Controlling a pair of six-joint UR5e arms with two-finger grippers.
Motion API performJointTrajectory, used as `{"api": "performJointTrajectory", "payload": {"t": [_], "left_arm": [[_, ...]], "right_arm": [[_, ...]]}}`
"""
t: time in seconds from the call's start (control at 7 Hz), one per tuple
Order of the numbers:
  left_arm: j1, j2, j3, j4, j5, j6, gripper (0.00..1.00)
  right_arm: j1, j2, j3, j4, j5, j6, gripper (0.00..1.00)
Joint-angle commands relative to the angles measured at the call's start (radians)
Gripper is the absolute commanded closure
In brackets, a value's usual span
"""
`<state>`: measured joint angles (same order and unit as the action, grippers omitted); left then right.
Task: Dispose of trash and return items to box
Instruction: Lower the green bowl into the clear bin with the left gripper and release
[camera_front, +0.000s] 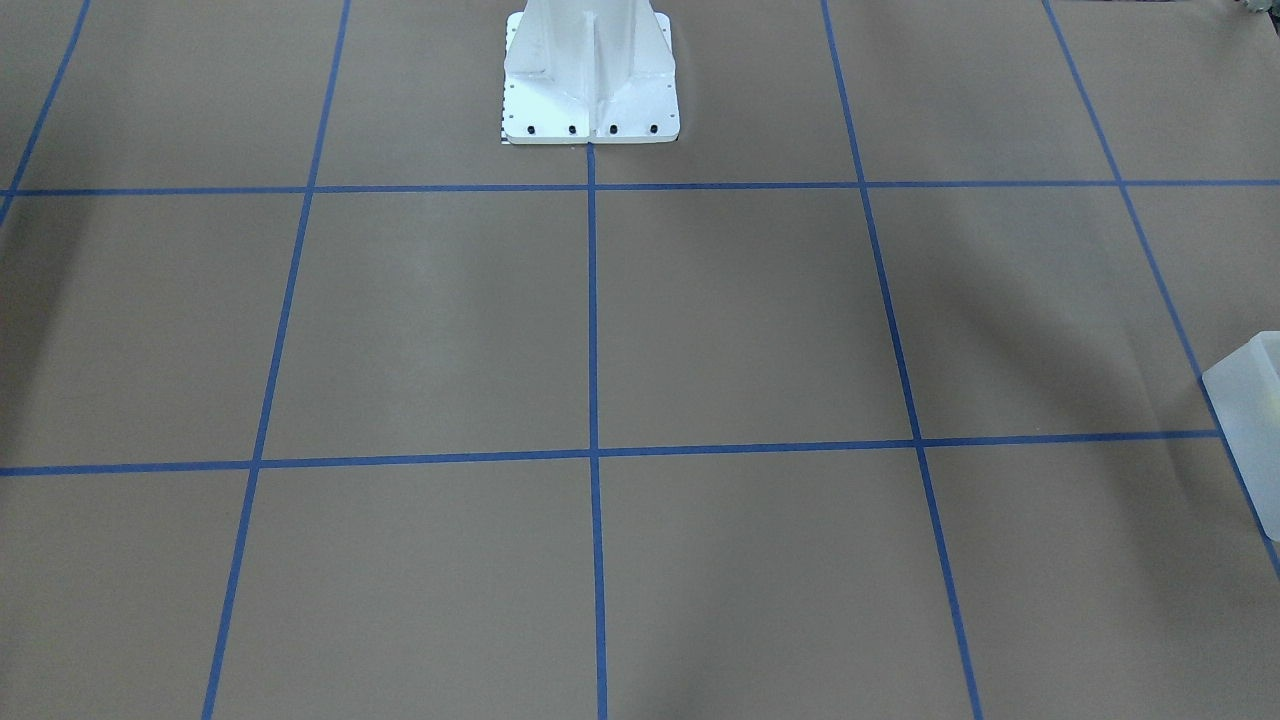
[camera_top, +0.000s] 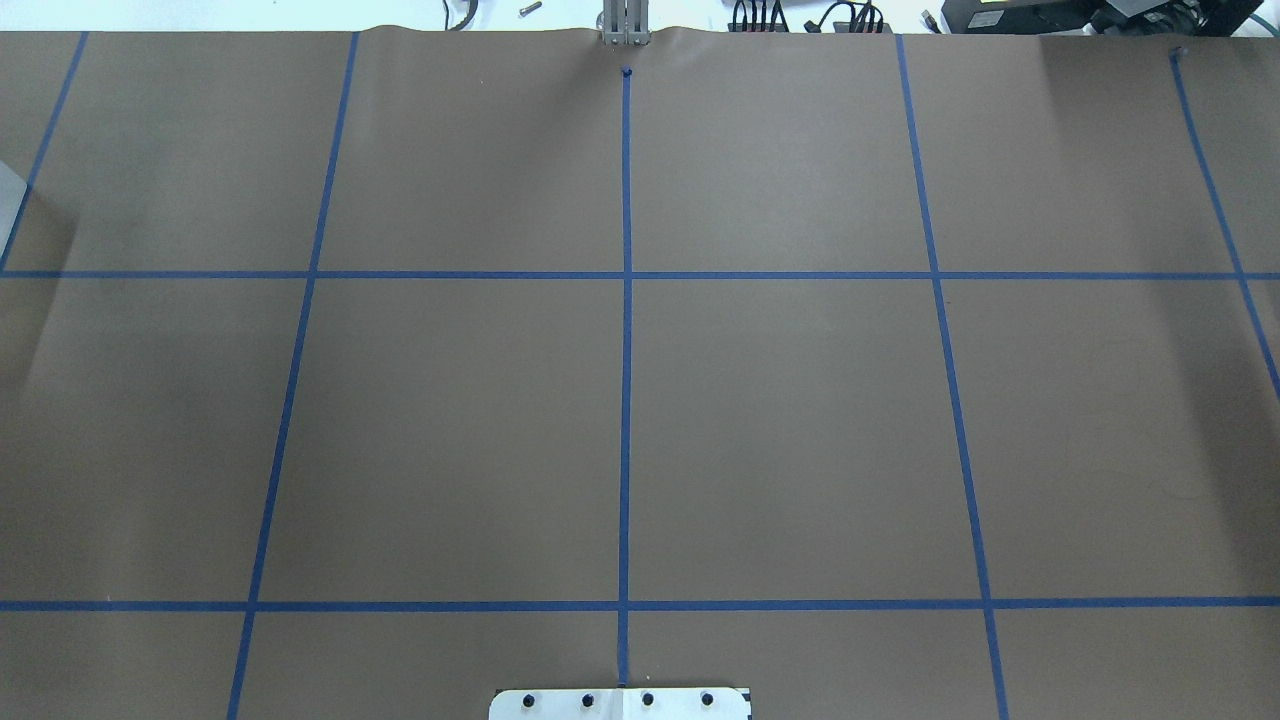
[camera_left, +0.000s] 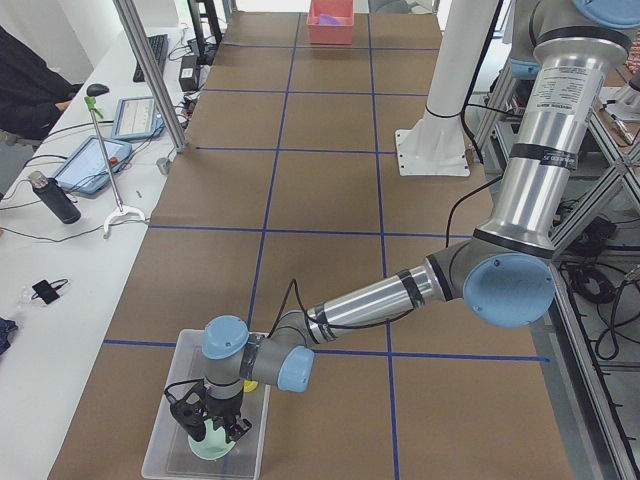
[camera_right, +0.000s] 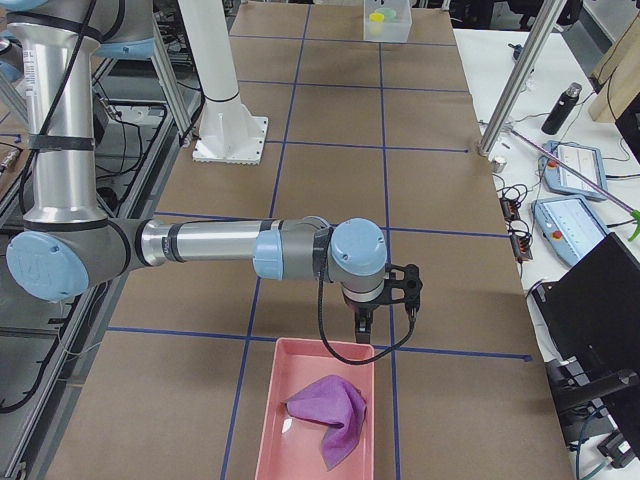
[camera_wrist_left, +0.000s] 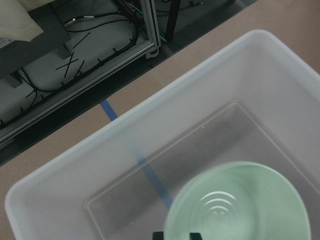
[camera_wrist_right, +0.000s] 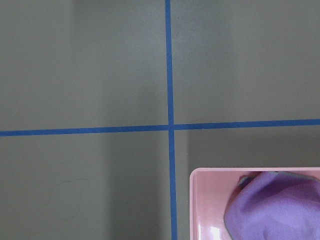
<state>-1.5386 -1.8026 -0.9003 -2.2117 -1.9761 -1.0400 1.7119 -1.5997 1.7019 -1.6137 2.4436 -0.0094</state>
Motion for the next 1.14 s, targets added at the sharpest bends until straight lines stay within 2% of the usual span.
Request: {"api": "performJointTrajectory", "payload": {"t": [0.0,0.14,0.29,0.43,0.71,0.86,1.0], "left_arm": [[-0.057,0.005,-0.059,0.033,-0.059,0.078,0.02],[-0.073,0.014,-0.192,0.16,-0.122,0.185,0.02],[-0.074,0.012,-0.342,0.335,-0.125,0.245,0.02],[-0.072,0.015,-0.47,0.436,-0.127,0.274,0.02],[-0.071,0.069,-0.625,0.44,-0.165,0.276,0.02],[-0.057,0.087,-0.658,0.44,-0.205,0.31,0.02],[-0.055,0.13,-0.69,0.441,-0.245,0.515,0.02]], "right_arm": [[0.0,0.006,-0.001,-0.003,-0.001,0.0,0.0],[-0.002,0.004,-0.001,-0.005,-0.001,0.0,0.0],[-0.003,0.006,-0.002,-0.006,-0.001,0.0,0.0],[-0.005,0.006,-0.002,-0.008,-0.001,0.0,0.0],[-0.011,0.001,-0.005,-0.008,-0.012,-0.001,0.0],[-0.011,-0.02,-0.016,0.001,-0.011,-0.016,0.0],[-0.011,-0.023,-0.016,0.002,-0.011,-0.015,0.0]]}}
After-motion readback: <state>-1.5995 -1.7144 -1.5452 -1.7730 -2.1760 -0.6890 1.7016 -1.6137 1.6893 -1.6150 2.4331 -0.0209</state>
